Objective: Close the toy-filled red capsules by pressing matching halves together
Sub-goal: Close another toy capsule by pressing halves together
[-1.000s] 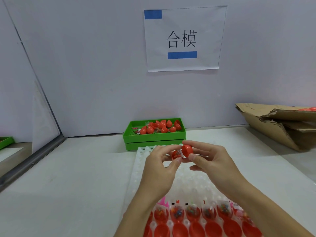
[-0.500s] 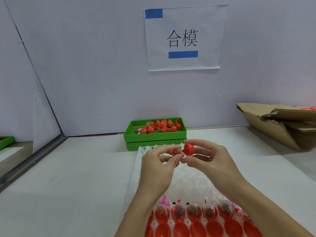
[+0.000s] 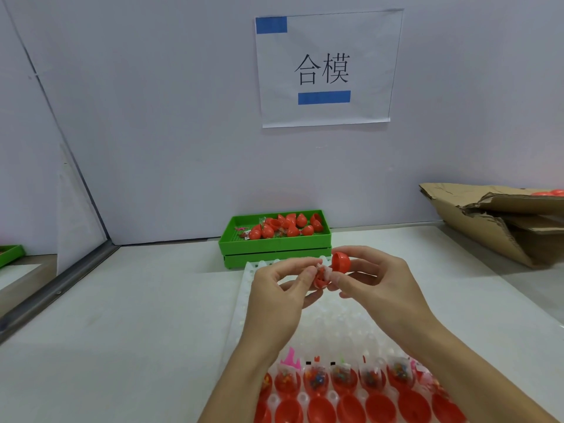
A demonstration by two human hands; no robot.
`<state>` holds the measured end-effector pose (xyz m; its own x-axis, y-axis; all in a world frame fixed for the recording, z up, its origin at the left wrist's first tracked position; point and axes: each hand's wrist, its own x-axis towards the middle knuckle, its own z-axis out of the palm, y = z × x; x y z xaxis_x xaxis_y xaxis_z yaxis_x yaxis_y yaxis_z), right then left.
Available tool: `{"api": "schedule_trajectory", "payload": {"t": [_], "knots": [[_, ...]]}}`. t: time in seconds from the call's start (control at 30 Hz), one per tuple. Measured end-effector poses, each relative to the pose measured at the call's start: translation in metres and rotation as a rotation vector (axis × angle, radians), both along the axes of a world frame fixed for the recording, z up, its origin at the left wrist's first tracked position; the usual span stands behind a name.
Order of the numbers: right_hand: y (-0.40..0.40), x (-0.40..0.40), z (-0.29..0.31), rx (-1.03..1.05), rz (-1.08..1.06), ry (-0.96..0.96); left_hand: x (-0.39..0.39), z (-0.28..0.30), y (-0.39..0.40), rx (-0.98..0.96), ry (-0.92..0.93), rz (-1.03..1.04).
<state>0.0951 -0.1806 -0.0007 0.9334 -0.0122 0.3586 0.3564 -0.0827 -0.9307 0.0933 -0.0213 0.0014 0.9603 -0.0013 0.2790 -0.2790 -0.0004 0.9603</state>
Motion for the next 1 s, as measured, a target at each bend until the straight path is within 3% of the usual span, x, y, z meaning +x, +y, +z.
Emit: {"api": "schedule_trajectory", "payload": {"t": [0.33,0.77,1.0], "knots": [[0.003,-0.001,-0.004,-0.105,0.036,-0.027,0.001,-0.001,0.003,0.056,-0.007,0.061],[-0.009,0.001,0.002,-0.009,-0.013,-0.031,-0.003,0.003,0.002,0.055,-0.055,-0.094],[-0.008,0.0,0.002,-0.042,0.025,-0.011,-0.003,0.001,-0.001,0.088,-0.078,0.007]]}}
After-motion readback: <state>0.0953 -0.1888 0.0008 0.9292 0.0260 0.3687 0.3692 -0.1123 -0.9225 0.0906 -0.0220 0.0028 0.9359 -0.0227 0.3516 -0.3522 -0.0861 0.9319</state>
